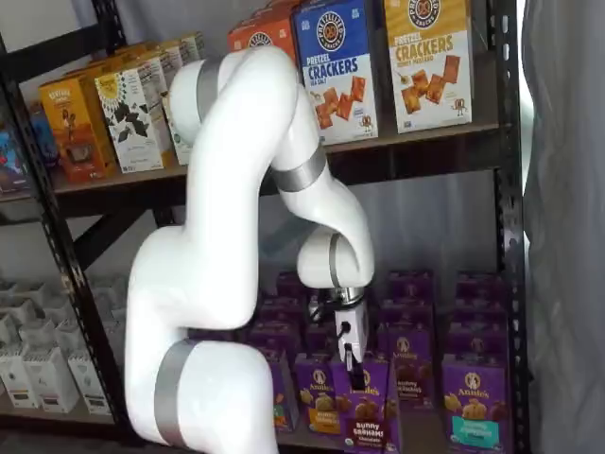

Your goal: Pick up the purple box with a brown patch in the center, on the bottom shelf, the fifth box from the left

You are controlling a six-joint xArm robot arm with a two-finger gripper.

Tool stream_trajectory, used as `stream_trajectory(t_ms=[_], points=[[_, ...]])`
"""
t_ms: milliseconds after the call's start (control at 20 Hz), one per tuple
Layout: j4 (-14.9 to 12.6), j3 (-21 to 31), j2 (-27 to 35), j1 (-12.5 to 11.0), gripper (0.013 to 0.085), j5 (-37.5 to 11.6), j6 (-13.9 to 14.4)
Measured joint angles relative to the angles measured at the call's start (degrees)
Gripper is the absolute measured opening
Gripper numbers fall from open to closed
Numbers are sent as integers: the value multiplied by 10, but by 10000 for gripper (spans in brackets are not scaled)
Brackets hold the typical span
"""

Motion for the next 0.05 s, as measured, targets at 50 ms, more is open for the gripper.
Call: stream_trajectory(t_ms=[50], points=[[-2,4,-4,1,290,1,3]])
